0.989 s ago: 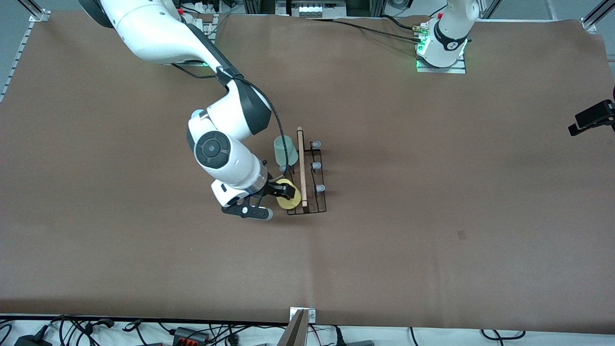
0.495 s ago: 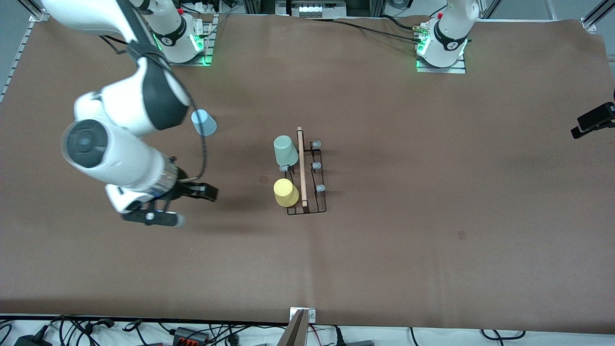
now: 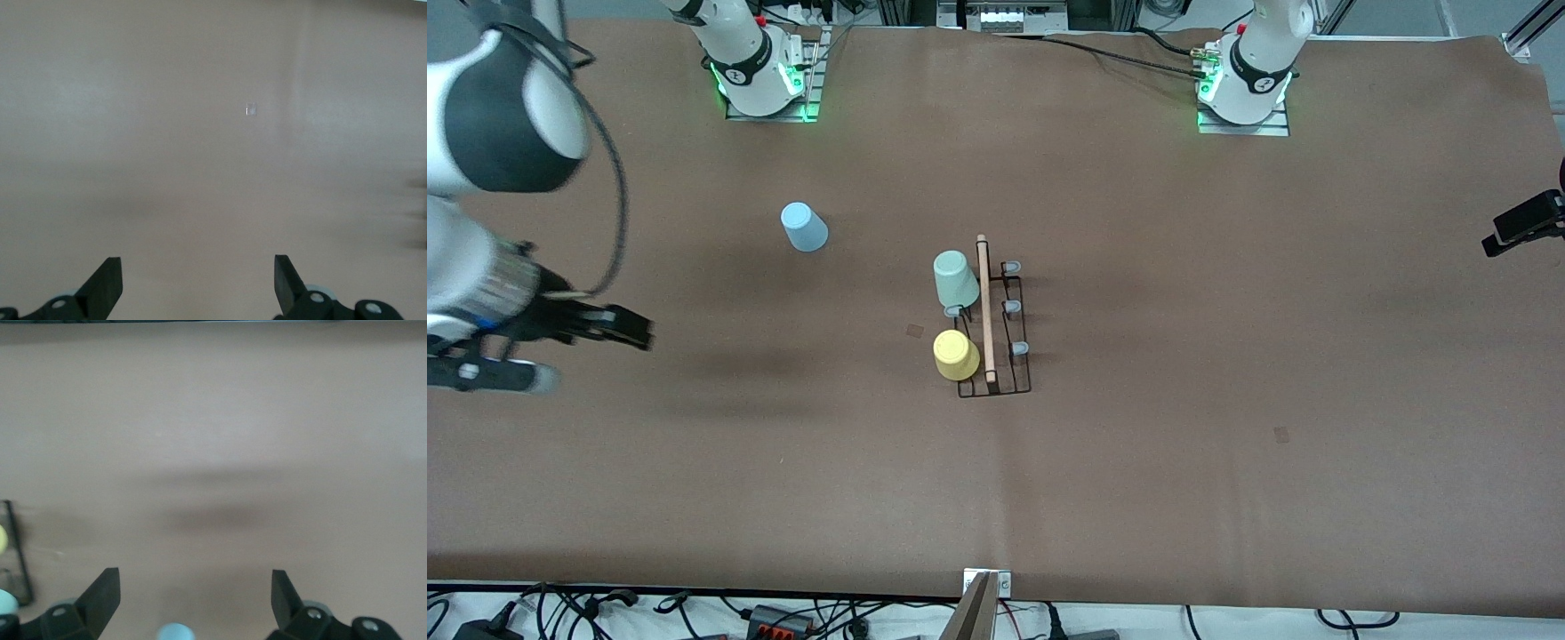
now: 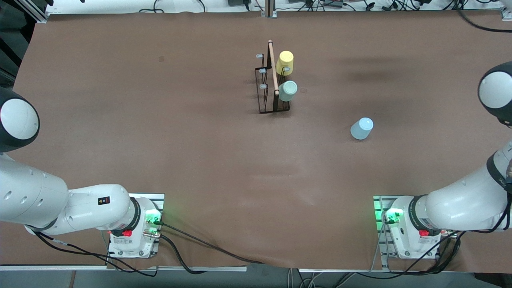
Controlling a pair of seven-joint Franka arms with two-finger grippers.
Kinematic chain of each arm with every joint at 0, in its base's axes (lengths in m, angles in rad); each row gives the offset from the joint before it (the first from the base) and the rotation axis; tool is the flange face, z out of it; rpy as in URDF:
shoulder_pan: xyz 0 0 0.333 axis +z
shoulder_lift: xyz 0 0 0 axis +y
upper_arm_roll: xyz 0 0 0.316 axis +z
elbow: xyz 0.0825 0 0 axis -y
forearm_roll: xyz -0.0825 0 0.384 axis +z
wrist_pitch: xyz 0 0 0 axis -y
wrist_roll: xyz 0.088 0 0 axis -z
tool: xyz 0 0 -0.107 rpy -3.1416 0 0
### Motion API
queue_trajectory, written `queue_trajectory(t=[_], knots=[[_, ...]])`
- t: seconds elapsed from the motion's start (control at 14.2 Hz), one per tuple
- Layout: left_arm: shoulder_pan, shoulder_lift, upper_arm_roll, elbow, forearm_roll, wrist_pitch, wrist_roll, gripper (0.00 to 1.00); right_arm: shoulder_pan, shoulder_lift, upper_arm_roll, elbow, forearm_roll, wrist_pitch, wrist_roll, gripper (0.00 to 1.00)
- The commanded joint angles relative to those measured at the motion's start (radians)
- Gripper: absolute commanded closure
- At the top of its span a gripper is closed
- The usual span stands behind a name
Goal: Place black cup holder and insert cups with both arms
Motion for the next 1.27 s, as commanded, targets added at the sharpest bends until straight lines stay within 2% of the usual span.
queue_trajectory(t=[0.0, 0.21, 0.42, 0.64, 0.78, 0.92, 1.2], knots=[[-0.002, -0.007, -0.004, -0.006, 0.022, 0.012, -0.003, 0.00, -0.085, -0.076, -0.003, -0.075, 0.007, -0.024, -0.110, 0.00], [-0.002, -0.007, -0.002, -0.006, 0.022, 0.012, -0.003, 0.00, -0.092, -0.109, -0.007, -0.093, 0.007, -0.058, -0.122, 0.00], [-0.002, -0.007, -0.004, -0.004, 0.022, 0.010, -0.003, 0.00, -0.090, -0.183, -0.018, -0.208, 0.012, -0.032, -0.121, 0.00], [-0.002, -0.007, -0.004, -0.006, 0.022, 0.009, -0.003, 0.00, -0.092, -0.357, -0.018, -0.462, 0.012, 0.101, -0.119, 0.00], [-0.002, -0.007, -0.004, -0.004, 0.022, 0.009, -0.003, 0.00, -0.092, -0.451, -0.018, -0.588, 0.012, 0.137, -0.119, 0.00], [-0.002, -0.007, -0.004, -0.004, 0.022, 0.006, -0.002, 0.00, -0.092, -0.493, -0.018, -0.639, 0.012, 0.124, -0.118, 0.00], [-0.002, -0.007, -0.002, -0.004, 0.022, 0.004, -0.002, 0.00, -0.095, -0.476, -0.018, -0.630, 0.048, 0.149, -0.119, 0.00]])
